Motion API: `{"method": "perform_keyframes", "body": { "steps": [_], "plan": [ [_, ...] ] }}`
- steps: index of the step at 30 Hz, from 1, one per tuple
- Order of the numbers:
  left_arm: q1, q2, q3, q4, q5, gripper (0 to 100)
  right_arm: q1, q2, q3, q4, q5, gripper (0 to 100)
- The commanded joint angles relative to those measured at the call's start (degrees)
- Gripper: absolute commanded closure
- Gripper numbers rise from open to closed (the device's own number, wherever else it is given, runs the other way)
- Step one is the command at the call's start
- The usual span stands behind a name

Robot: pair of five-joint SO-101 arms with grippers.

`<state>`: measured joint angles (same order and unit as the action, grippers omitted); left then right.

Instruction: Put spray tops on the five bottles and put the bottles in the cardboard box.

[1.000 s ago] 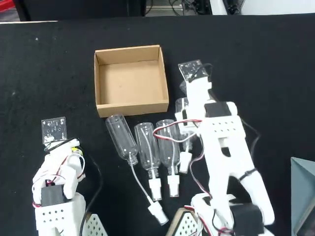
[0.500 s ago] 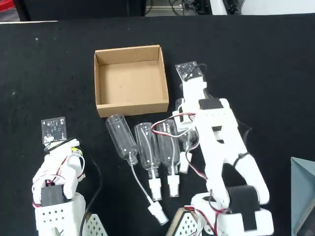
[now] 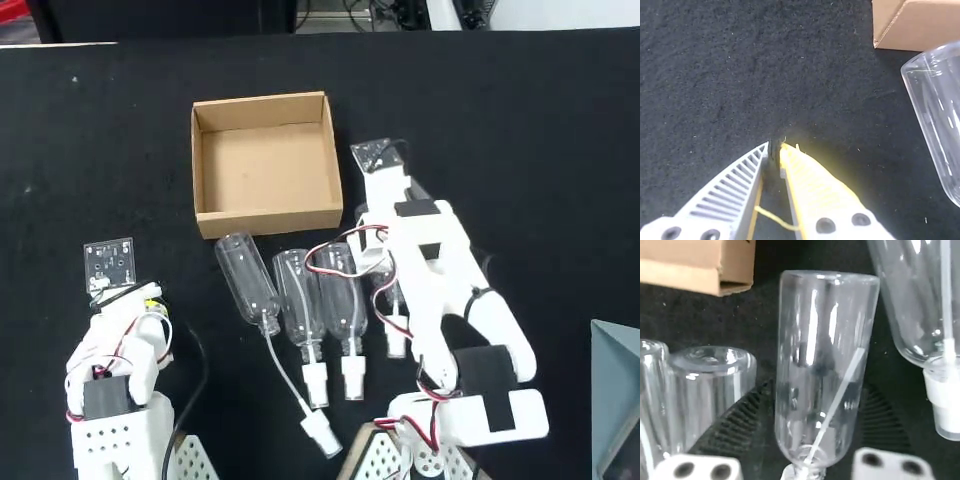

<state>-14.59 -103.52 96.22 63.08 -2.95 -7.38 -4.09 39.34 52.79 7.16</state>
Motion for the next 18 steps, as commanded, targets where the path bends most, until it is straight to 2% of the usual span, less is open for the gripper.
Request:
{"method": "perform_keyframes", "body": {
  "steps": [1,5,9,18],
  "plan": [
    [-0.57,-0.44,1.27,-1.23,0.09,97,-1.14,-0.22,-5.67,-0.97,-0.62,91.3],
    [-0.66,-0.44,1.27,-1.14,0.09,97,-1.05,-0.66,-6.9,-0.79,-0.62,98.8],
    [-0.66,-0.44,1.27,-1.14,0.09,97,-0.97,-0.75,-8.31,1.05,-0.62,98.6],
    [-0.66,-0.44,1.27,-1.14,0.09,97,-0.88,-0.75,-18.07,13.19,-1.58,98.6]
  ]
}}
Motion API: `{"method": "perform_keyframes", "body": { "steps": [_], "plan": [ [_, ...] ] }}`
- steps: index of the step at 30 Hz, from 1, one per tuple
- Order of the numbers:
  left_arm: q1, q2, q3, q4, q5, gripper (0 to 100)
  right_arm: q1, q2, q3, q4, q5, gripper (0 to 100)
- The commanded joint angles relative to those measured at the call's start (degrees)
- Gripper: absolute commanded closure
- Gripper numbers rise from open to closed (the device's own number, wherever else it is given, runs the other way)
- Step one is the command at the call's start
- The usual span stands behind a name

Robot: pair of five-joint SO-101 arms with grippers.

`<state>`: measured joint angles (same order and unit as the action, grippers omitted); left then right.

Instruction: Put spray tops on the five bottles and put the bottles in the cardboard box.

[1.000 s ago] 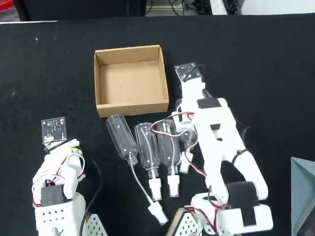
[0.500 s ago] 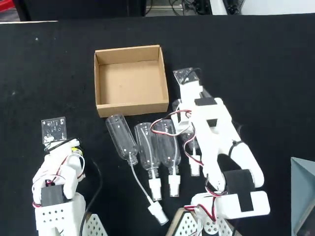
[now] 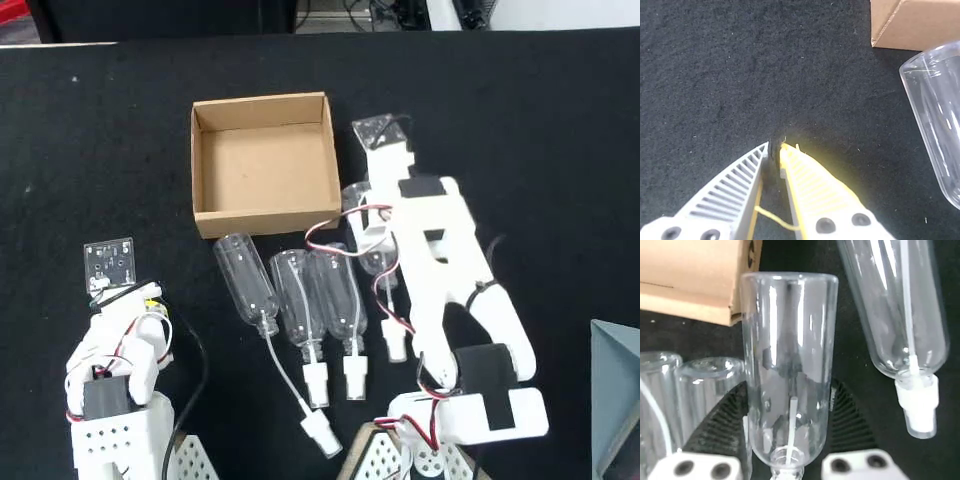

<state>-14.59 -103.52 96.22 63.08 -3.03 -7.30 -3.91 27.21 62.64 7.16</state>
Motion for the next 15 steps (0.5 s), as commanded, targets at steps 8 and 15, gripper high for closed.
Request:
{"method": "perform_keyframes", "body": {
  "steps": [8,15],
  "plan": [
    [-0.66,-0.44,1.27,-1.14,0.18,97,-0.97,-0.92,-11.65,8.0,-14.15,98.6],
    [-0.66,-0.44,1.27,-1.14,0.18,97,-0.88,-0.92,-12.53,7.91,-14.95,98.6]
  ]
}}
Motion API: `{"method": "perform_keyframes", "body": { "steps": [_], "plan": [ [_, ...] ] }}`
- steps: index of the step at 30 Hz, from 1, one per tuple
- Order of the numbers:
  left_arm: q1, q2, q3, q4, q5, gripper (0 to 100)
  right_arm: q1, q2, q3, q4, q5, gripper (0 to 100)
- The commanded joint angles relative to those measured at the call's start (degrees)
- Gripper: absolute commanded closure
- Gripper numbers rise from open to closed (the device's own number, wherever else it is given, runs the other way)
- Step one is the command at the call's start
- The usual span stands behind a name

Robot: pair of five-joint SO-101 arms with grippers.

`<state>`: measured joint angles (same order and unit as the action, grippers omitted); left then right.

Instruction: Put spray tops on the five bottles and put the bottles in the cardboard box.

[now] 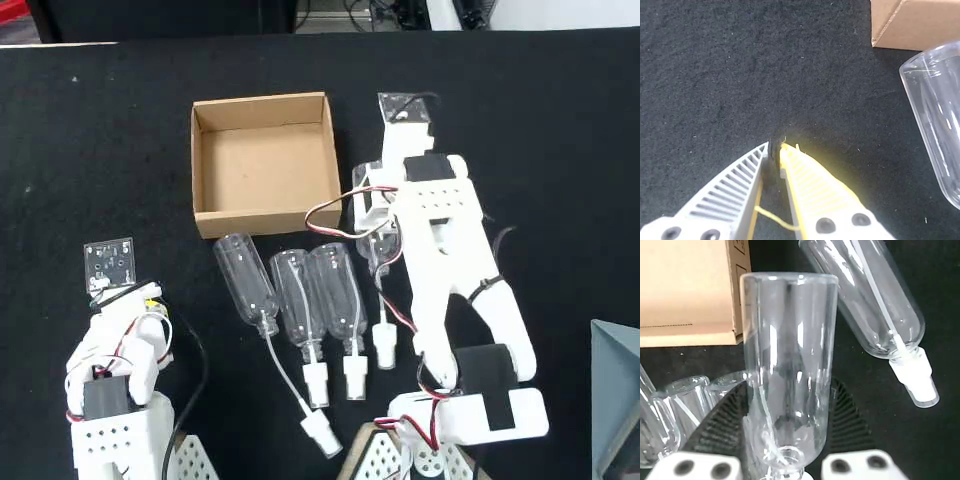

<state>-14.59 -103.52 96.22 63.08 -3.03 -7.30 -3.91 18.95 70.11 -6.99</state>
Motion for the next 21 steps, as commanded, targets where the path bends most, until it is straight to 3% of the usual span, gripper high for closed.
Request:
{"method": "perform_keyframes", "body": {
  "steps": [1,10,21],
  "plan": [
    [-0.66,-0.44,1.27,-1.14,0.18,97,-0.88,-0.92,-4.26,0.44,-0.79,98.6],
    [-0.66,-0.44,1.27,-1.14,0.18,97,-0.79,-0.92,-7.25,0.97,-1.14,98.6],
    [-0.66,-0.44,1.27,-1.14,0.18,97,2.73,-0.92,-11.21,1.49,-23.03,98.6]
  ]
}}
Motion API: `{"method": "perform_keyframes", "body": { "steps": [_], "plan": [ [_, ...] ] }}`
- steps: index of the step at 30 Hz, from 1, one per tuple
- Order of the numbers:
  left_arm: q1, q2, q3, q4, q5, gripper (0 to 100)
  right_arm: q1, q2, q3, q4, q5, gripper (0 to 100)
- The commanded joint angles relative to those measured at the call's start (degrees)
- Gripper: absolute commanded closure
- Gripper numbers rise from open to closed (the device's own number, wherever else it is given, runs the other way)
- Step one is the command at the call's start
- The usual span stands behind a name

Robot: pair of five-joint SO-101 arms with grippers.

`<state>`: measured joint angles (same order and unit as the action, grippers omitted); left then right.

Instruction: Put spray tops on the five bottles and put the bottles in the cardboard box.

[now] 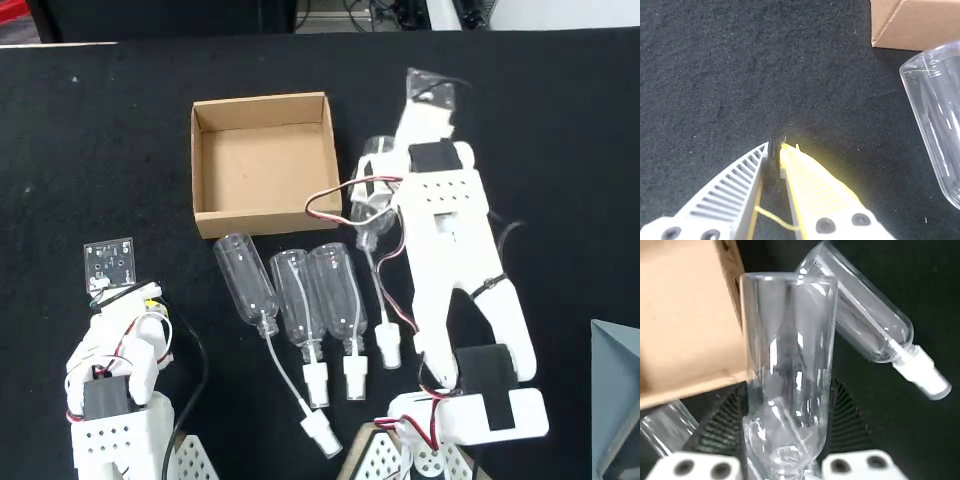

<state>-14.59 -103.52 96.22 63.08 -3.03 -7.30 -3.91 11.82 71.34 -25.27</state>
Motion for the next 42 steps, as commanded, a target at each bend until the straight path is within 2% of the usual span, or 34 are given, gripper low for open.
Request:
{"method": "perform_keyframes", "body": {
  "steps": [1,6,10,20,26,35,42],
  "plan": [
    [-0.66,-0.44,1.27,-1.14,0.18,97,2.9,-0.92,-4.09,0.18,-6.59,98.6],
    [-0.66,-0.44,1.27,-1.14,0.18,97,3.16,-0.92,-4.09,-0.53,-16.97,98.6],
    [-0.66,-0.44,1.27,-1.14,0.18,97,3.16,-0.92,-4.09,-1.14,-21.54,98.6],
    [-0.66,-0.44,1.27,-1.23,0.18,97,5.36,-1.36,-4.0,2.81,-22.33,98.6],
    [-0.66,-0.44,1.27,-1.23,0.18,97,10.2,-5.23,-3.65,7.74,-30.77,98.7],
    [-0.66,-0.44,1.27,-1.32,0.18,97,14.95,-6.02,-3.56,17.76,-31.56,98.7],
    [-0.66,-0.44,1.27,-1.32,0.18,97,17.76,-6.02,1.01,18.37,-32.62,98.7]
  ]
}}
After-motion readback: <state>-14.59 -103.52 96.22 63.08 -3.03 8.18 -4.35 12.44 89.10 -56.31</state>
